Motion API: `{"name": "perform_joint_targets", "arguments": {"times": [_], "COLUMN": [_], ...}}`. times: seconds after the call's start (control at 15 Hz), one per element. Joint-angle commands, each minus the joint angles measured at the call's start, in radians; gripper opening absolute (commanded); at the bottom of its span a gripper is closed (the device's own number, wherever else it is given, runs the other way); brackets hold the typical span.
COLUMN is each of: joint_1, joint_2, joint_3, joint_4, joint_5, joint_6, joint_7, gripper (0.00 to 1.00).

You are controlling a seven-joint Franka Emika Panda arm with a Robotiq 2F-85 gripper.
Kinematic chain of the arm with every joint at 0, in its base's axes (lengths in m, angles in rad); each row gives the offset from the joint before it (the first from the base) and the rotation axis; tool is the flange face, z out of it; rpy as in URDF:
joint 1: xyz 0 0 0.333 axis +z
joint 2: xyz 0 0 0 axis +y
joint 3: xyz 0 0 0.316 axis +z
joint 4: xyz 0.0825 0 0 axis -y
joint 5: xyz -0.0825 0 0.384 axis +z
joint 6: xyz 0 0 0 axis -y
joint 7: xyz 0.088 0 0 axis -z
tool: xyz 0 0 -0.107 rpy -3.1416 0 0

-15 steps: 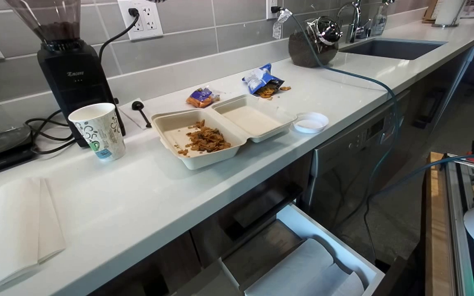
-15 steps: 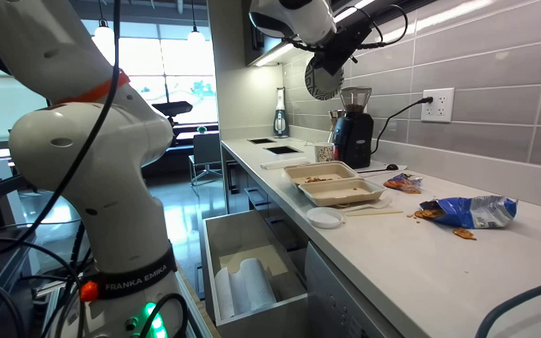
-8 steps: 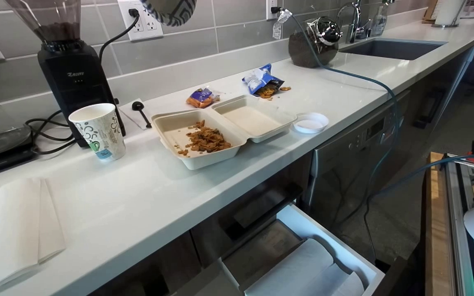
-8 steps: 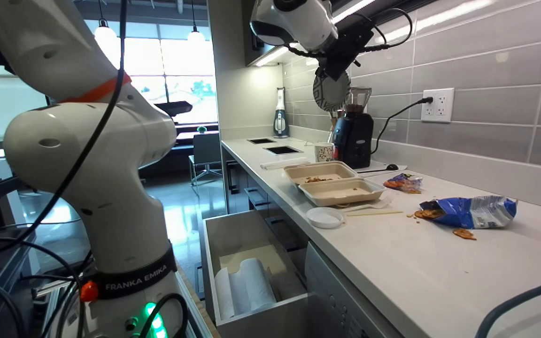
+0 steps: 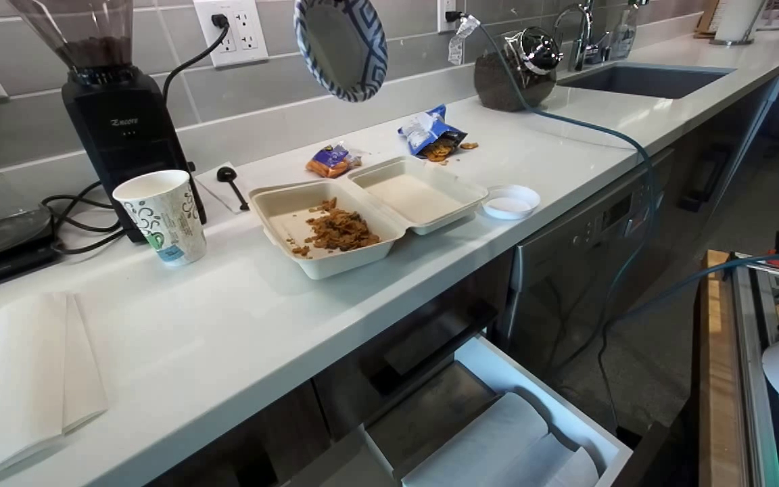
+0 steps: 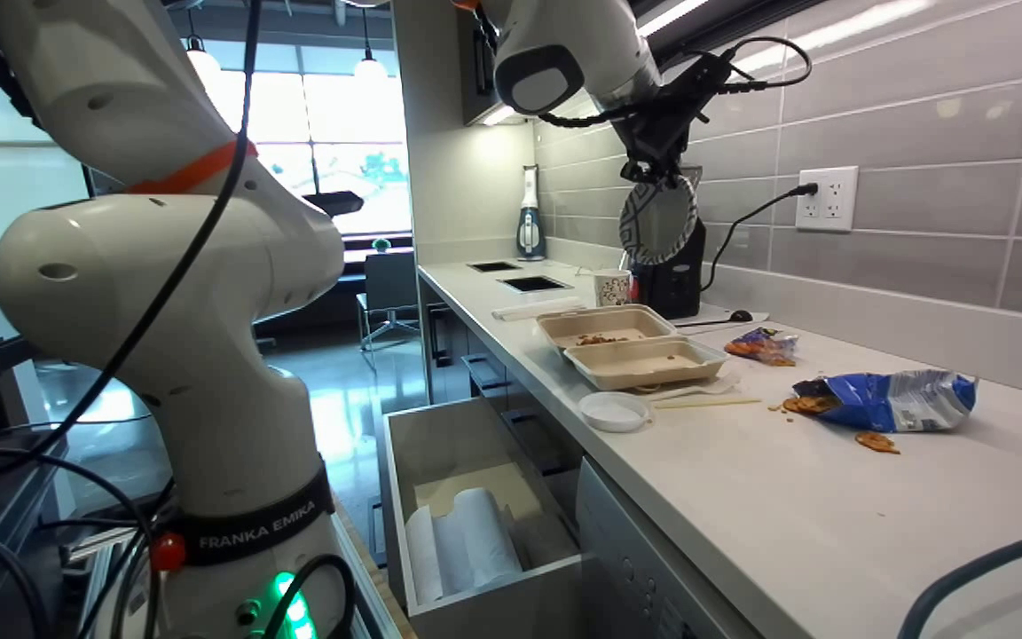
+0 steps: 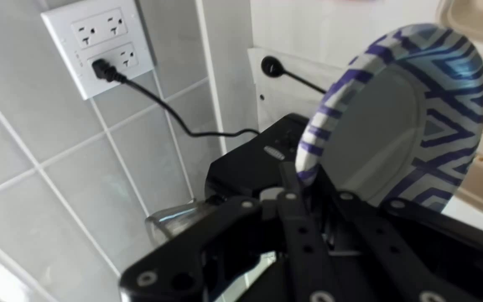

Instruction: Pour the contents in the bowl into the carton box

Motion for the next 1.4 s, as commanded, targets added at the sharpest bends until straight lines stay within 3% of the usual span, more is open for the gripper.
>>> {"name": "perform_joint_targets", "arguments": {"times": [0.0,0.2,0.27,0.4,0.47,0.53,0.73,0.87,0.93,1.0,1.07,1.13,1.33], "joint_1": [-0.177,-0.204,-0.123,-0.068,0.072,0.119,0.244,0.254,0.254,0.230,0.250,0.104,0.040], "joint_2": [-0.096,-0.097,-0.043,-0.011,0.043,0.046,0.081,0.097,0.110,0.108,0.118,0.099,0.128], "joint_3": [0.073,0.017,-0.061,-0.129,-0.218,-0.269,-0.373,-0.378,-0.387,-0.388,-0.430,-0.325,-0.322], "joint_4": [-0.006,0.072,0.086,0.121,0.074,0.080,0.070,0.070,0.069,0.075,0.090,0.110,0.144], "joint_5": [-0.279,-0.459,-0.576,-0.726,-0.765,-0.819,-0.864,-0.863,-0.907,-0.977,-1.056,-1.049,-1.205], "joint_6": [-0.191,-0.391,-0.400,-0.465,-0.337,-0.345,-0.318,-0.311,-0.296,-0.309,-0.338,-0.375,-0.436], "joint_7": [0.232,0.335,0.395,0.464,0.497,0.531,0.560,0.557,0.599,0.653,0.727,0.741,0.905], "gripper": [0.03,0.03,0.03,0.03,0.03,0.11,0.11,0.11,0.03,0.03,0.03,0.03,0.03]}}
